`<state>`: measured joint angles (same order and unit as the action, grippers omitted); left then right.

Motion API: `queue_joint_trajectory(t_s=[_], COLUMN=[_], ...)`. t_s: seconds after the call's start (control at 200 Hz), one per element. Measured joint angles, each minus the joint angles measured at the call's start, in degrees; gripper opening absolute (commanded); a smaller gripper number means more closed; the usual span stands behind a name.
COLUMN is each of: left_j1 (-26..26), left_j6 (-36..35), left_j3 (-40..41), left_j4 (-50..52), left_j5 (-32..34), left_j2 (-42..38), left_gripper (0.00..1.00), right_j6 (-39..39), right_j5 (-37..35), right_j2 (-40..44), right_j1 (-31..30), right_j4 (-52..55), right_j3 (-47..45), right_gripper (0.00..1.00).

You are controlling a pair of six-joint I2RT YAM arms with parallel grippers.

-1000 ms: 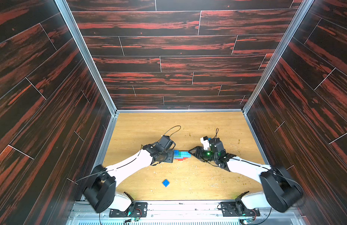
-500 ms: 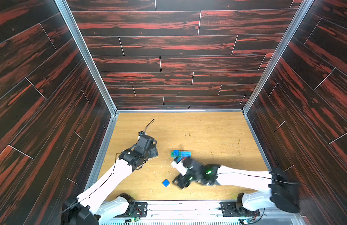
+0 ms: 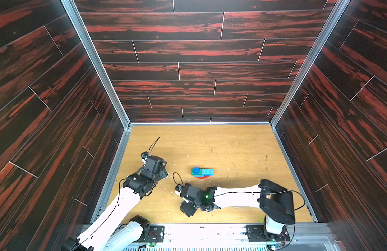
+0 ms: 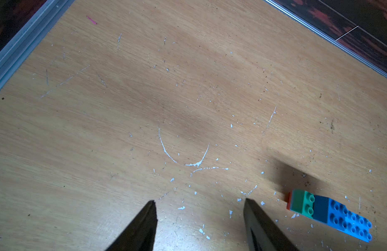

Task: Assemble a heart with lego
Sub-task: Pick up the lego brick from the center of the board.

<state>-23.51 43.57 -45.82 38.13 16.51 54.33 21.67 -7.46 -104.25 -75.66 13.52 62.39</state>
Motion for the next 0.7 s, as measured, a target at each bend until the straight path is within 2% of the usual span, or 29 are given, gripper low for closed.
queue_joint_trajectory(t_s=[0.23,0.501,0.696], left_j1=[0.4,1.2,1.4], left_j6=[0.0,-0.1,-0.2], left_j3=[1.3,1.9,1.9], left_j4=[-0.6,-2.7,-4.8], left_j5=[-0.5,-1.9,-4.2], left_j2=[0.0,0.1,0.1], left_gripper=[0.68,0.68,0.74], right_j6=[0.6,2.1,4.8], right_j5=[-3.8,-5.4,-5.9], right_j2=[-3.2,-4.4,-3.0], right_j1=[0.0,-0.1,0.1], right_j4=[2.6,4.0,8.9], right_j3=[2.8,4.7,6.8], right_gripper=[0.49,0.26,0.23])
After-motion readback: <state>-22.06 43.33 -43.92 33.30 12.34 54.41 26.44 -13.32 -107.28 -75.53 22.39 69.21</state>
